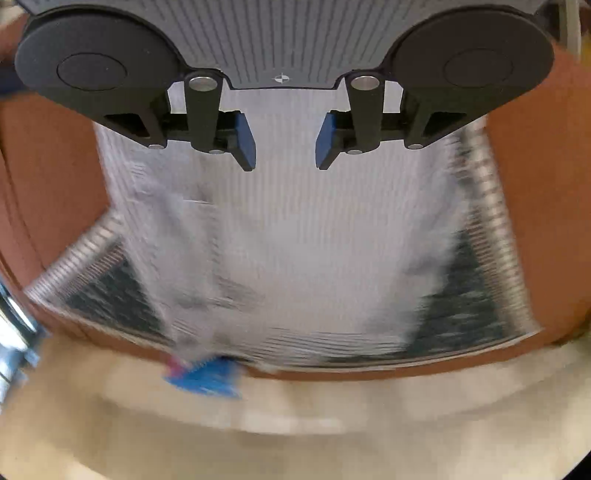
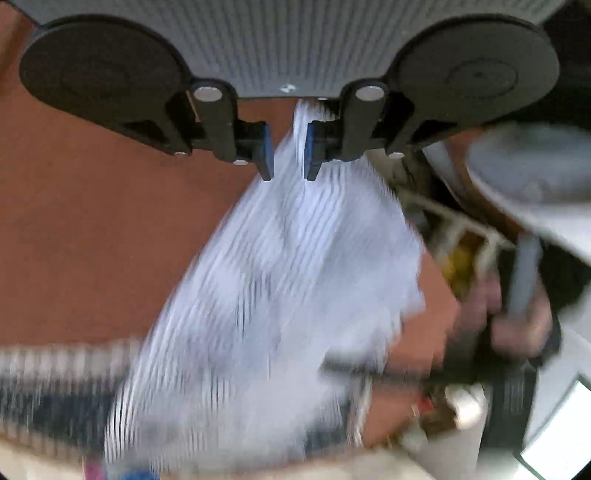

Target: Fold clothes

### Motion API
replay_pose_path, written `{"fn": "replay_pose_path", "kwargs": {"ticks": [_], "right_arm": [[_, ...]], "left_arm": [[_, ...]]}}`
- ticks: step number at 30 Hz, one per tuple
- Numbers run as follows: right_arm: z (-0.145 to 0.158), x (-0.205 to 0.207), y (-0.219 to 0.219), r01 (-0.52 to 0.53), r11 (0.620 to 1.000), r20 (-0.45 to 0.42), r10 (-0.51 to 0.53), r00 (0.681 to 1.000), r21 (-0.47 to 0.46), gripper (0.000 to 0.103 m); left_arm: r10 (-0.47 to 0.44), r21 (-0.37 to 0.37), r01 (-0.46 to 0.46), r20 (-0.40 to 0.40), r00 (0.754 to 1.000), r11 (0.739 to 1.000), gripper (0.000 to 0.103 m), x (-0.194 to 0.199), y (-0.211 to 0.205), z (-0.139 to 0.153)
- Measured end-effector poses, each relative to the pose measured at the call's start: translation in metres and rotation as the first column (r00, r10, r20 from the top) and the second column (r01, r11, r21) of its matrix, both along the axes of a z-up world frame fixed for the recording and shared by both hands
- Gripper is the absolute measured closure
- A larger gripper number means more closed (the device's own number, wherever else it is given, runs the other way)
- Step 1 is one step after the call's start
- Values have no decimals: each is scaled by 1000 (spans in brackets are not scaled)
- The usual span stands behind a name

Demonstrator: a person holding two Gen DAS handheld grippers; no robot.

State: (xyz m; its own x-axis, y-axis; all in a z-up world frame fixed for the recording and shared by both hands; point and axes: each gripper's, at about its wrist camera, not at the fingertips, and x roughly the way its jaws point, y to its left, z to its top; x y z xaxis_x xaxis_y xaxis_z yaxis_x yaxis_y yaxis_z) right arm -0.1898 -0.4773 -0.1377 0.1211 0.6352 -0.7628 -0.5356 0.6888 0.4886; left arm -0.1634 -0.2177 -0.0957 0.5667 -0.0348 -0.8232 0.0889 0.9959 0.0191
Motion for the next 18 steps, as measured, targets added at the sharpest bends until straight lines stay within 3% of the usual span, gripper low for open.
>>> {"fn": "replay_pose_path", "kwargs": {"ticks": [1, 4, 8, 13, 18], "right_arm": [[14, 16, 4, -2, 1000, 41, 2, 999, 11, 82], [51, 67, 23, -23, 999, 157, 19, 987, 27, 78], [85, 128, 73, -73, 997, 243, 63, 968, 32, 62], [80, 187, 175, -134, 989, 291, 149, 945, -69, 61], [46, 236, 238, -109, 983, 252, 143, 957, -146, 61]], "left_arm": [[42, 12, -42, 6, 999, 999, 50, -3, 14, 1], [55, 5, -55, -24, 998, 998, 49, -6, 35, -10], [72, -4, -72, -65, 995, 997, 49, -11, 62, -26], [92, -14, -94, -117, 989, 995, 46, -18, 97, -46], [89, -49, -98, -161, 983, 994, 45, -18, 124, -59]]}}
